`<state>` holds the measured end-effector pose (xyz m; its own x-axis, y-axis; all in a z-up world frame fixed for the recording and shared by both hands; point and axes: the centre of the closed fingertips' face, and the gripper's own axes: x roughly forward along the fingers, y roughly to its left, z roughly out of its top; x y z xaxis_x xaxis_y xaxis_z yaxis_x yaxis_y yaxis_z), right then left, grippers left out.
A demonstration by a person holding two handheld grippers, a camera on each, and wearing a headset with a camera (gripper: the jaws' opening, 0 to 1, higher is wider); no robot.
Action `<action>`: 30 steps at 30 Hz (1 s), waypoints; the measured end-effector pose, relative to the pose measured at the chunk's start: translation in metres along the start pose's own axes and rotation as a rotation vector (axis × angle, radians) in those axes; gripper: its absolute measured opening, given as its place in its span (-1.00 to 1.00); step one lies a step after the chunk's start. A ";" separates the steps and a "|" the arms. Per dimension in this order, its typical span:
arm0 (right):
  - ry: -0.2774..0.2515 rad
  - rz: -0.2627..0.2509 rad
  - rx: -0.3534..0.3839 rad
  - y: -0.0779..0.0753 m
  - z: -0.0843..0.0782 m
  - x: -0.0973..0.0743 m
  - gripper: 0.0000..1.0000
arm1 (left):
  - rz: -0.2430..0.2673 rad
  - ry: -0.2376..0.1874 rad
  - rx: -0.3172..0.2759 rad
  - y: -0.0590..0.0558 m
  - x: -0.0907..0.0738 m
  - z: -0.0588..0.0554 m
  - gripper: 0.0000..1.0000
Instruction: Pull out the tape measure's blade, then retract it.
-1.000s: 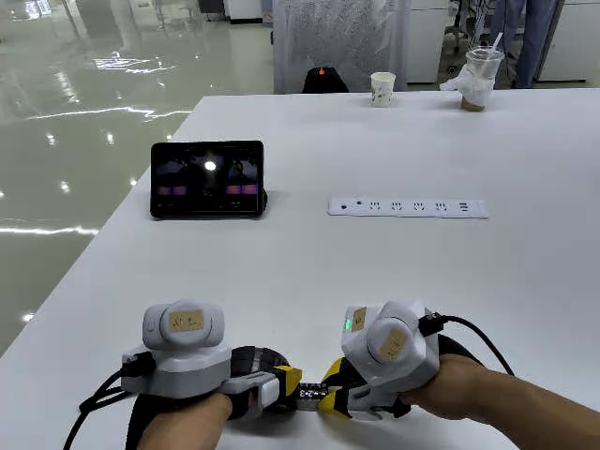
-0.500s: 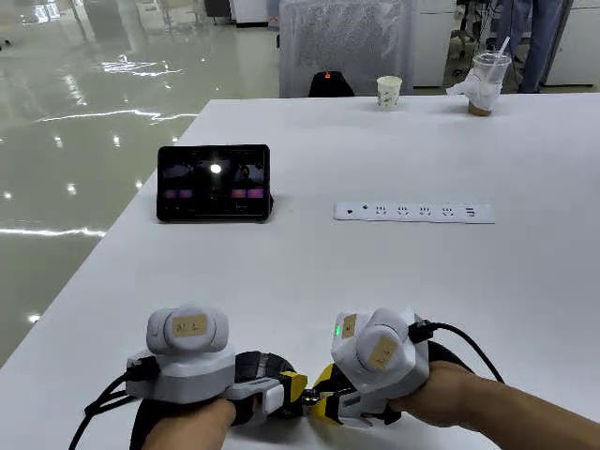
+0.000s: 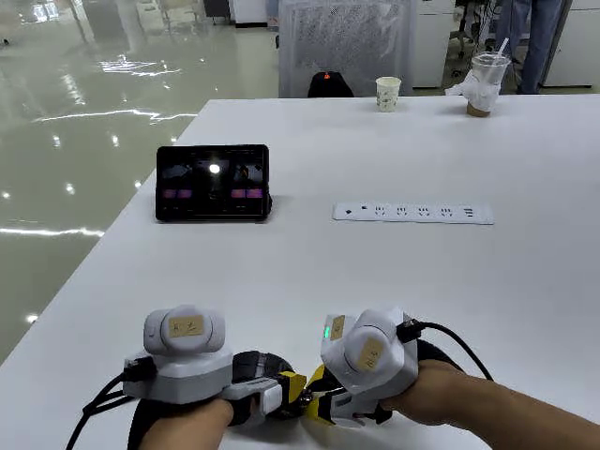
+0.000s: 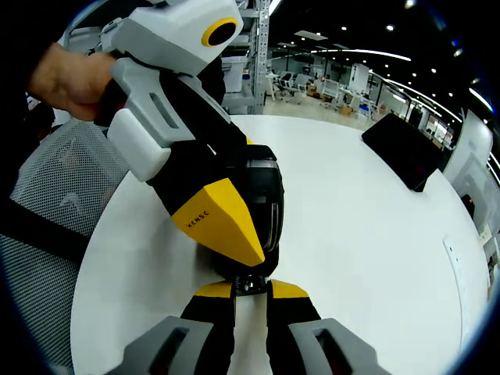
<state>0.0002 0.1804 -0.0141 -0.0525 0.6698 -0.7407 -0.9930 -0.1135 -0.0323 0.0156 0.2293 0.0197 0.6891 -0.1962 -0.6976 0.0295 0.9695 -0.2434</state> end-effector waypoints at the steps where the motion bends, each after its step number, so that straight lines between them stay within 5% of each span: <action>1: -0.001 -0.001 0.001 0.000 0.000 0.000 -0.76 | 0.000 0.001 0.000 0.000 0.000 0.000 0.14; 30: 0.006 -0.016 0.022 0.000 -0.002 -0.001 -0.70 | -0.013 0.021 0.006 0.000 0.002 -0.001 0.18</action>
<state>0.0004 0.1782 -0.0150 -0.0361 0.6669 -0.7442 -0.9958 -0.0869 -0.0296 0.0162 0.2286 0.0183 0.6733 -0.2115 -0.7084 0.0424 0.9677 -0.2486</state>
